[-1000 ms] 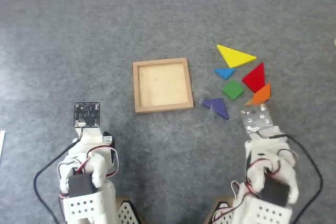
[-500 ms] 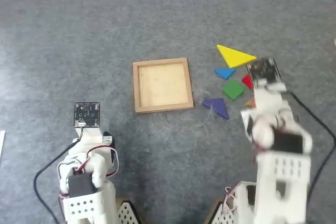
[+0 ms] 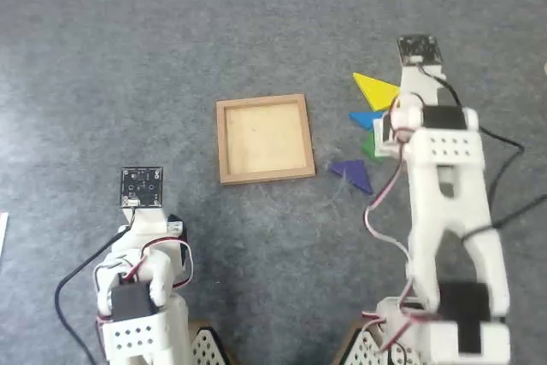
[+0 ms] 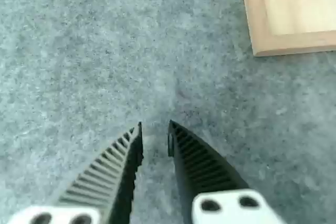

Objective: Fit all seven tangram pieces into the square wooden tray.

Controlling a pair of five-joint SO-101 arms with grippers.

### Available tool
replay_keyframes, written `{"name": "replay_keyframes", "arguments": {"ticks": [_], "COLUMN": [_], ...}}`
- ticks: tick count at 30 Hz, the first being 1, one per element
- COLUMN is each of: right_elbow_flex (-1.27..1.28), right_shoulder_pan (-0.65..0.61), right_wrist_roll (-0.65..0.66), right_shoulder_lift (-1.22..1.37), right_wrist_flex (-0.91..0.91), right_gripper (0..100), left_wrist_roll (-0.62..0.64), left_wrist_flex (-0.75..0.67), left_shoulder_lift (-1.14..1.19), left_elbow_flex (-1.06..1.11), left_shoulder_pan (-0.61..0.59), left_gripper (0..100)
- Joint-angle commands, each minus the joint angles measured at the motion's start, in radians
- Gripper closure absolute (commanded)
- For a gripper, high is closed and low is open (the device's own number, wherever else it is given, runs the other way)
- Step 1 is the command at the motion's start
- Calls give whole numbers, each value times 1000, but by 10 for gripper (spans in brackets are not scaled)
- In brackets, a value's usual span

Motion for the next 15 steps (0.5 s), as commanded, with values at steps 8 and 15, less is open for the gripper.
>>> {"name": "replay_keyframes", "arguments": {"ticks": [8,15], "right_elbow_flex": [-261,-351], "right_shoulder_pan": [91,107], "right_wrist_roll": [135,141], "right_shoulder_lift": [346,453], "right_wrist_flex": [-41,-42], "right_gripper": [772,768], "left_wrist_roll": [0,0], "left_wrist_flex": [3,3], "left_shoulder_lift": [-18,-18], "left_elbow_flex": [-12,-12], "left_shoulder_pan": [3,3], "left_gripper": [919,919]}}
